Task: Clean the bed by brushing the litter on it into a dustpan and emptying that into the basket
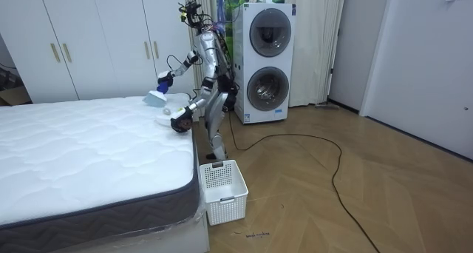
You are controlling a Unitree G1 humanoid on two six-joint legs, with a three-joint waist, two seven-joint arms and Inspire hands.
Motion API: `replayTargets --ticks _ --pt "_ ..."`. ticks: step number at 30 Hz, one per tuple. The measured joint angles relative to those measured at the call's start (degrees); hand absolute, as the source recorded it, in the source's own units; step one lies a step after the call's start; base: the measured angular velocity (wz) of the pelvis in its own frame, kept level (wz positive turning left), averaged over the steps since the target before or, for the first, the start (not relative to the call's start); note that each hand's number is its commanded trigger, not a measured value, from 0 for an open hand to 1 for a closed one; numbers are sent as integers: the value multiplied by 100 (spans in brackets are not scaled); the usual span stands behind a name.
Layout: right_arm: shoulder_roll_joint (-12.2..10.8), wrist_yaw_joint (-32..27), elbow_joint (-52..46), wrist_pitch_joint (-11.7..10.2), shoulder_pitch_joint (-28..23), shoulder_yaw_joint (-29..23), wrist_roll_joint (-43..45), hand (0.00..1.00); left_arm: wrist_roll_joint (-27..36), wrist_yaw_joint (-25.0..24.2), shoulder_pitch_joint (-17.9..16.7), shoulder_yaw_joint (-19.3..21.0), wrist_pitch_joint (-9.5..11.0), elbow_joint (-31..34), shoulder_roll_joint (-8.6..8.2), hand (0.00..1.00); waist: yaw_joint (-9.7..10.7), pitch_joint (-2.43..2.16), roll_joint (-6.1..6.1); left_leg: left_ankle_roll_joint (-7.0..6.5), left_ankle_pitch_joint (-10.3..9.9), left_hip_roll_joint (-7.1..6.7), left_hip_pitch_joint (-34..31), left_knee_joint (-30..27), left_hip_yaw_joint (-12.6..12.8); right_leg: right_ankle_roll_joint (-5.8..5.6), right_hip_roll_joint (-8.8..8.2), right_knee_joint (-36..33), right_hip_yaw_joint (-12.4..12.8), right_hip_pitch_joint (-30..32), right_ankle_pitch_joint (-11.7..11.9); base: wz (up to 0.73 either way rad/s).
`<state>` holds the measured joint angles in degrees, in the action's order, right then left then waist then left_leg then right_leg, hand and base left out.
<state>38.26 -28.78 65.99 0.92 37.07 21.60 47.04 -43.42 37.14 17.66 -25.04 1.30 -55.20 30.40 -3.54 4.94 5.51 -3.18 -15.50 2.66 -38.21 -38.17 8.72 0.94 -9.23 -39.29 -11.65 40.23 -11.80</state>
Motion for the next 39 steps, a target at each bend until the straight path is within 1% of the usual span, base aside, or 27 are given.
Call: replayTargets --ticks 1,2,4,5,7,8,10,13,14,15,17,19,22,24,25,27,29,33,35,36,37,39 --pt "32 -2 -150 35 47 96 338 100 -1 15 11 -1 -17 2 34 100 20 24 44 1 0 -10 -14 0 21 2 -17 -40 18 45 -1 -7" --pt "50 -17 -223 48 61 140 490 100 -2 15 17 -2 -32 2 39 100 25 30 55 2 0 -10 -22 0 24 3 -17 -39 21 56 -1 -4" --pt "60 -51 -410 90 119 211 1013 100 -6 14 24 -3 -58 3 40 100 55 20 86 3 1 -5 -28 -5 27 8 -19 16 10 52 2 0" --pt "60 -60 -442 127 138 238 1116 100 -5 14 28 -10 -60 2 42 100 55 20 88 3 1 1 -23 -4 26 12 -12 39 -2 36 8 -4" --pt "60 -48 -582 279 164 469 1384 100 -69 -9 27 -28 -71 4 86 100 6 17 108 4 1 59 4 -22 44 12 58 100 5 -25 52 -11" --pt "60 -40 -628 287 164 493 1440 100 -107 -12 25 -28 -71 6 102 100 3 17 122 5 1 62 14 -13 48 11 65 128 10 -30 58 -9" --pt "85 130 -905 321 167 642 1671 100 -165 -43 23 -29 -67 77 204 100 4 0 197 10 5 67 35 55 62 19 80 176 12 -27 80 -5" --pt "92 468 -1340 409 153 706 1962 100 -353 -74 18 -27 -65 226 363 100 6 -12 217 30 16 140 48 66 59 36 159 285 -3 -87 132 -6" --pt "92 529 -1410 416 153 712 2004 100 -359 -80 19 -27 -65 243 385 100 6 -12 217 36 16 159 53 67 58 41 170 317 -5 -103 148 -10" --pt "92 657 -1540 416 151 723 2079 100 -367 -112 19 -25 -66 248 417 100 10 -12 217 49 20 186 72 85 55 48 225 377 -8 -142 176 -8" --pt "94 816 -1714 432 131 725 2088 100 -384 -186 20 3 -68 247 426 100 8 -13 217 59 14 204 90 82 56 54 246 402 -9 -166 185 -5" --pt "94 989 -1843 429 88 769 2086 100 -384 -209 21 9 -76 252 433 100 -16 -14 213 73 7 264 95 71 53 70 294 490 -30 -214 232 -6" --pt "96 1286 -2182 421 11 877 2073 100 -341 -301 18 4 -77 250 432 100 -8 -14 210 96 17 292 128 101 40 93 340 571 -72 -276 276 -4" --pt "96 1484 -2546 381 -130 908 2064 100 -339 -326 15 -2 -46 249 431 100 -12 -15 209 101 20 285 181 134 41 97 334 581 -100 -322 279 -2" --pt "97 1610 -2724 356 -177 968 2046 100 -349 -362 16 -2 -16 251 430 100 -22 -24 197 106 23 278 196 159 45 100 335 612 -96 -333 284 -3" --pt "96 1784 -3027 358 -261 1053 2046 100 -347 -389 6 -3 14 252 428 100 -91 -32 183 119 30 272 195 166 53 113 376 667 -78 -340 323 -10" --pt "89 1846 -3192 321 -278 1162 2047 100 -348 -410 1 -28 13 252 426 100 -115 -32 183 129 38 273 197 171 51 115 378 663 -81 -338 323 -3" --pt "17 2082 -3532 358 -332 1347 2045 100 -349 -414 -59 -116 1 257 414 100 -146 -59 171 139 48 259 221 200 39 116 374 679 -105 -358 323 0" --pt "-14 2218 -3692 354 -478 1382 1912 100 -346 -416 -71 -229 -1 257 410 100 -178 -69 170 140 48 256 293 245 38 114 378 728 -107 -435 322 0" --pt "-18 2326 -3794 339 -539 1450 1689 100 -346 -417 -103 -282 2 252 409 100 -173 -92 164 142 49 257 330 262 37 113 381 756 -119 -485 322 0" --pt "-21 2459 -3855 340 -552 1541 1487 100 -348 -420 -109 -340 -4 249 408 100 -171 -96 164 142 48 258 369 277 38 110 378 765 -126 -523 320 0" --pt "-36 2696 -3991 347 -554 1559 1216 100 -345 -420 -115 -363 -9 235 405 100 -171 -97 164 142 48 261 375 281 44 109 376 763 -118 -521 319 0"
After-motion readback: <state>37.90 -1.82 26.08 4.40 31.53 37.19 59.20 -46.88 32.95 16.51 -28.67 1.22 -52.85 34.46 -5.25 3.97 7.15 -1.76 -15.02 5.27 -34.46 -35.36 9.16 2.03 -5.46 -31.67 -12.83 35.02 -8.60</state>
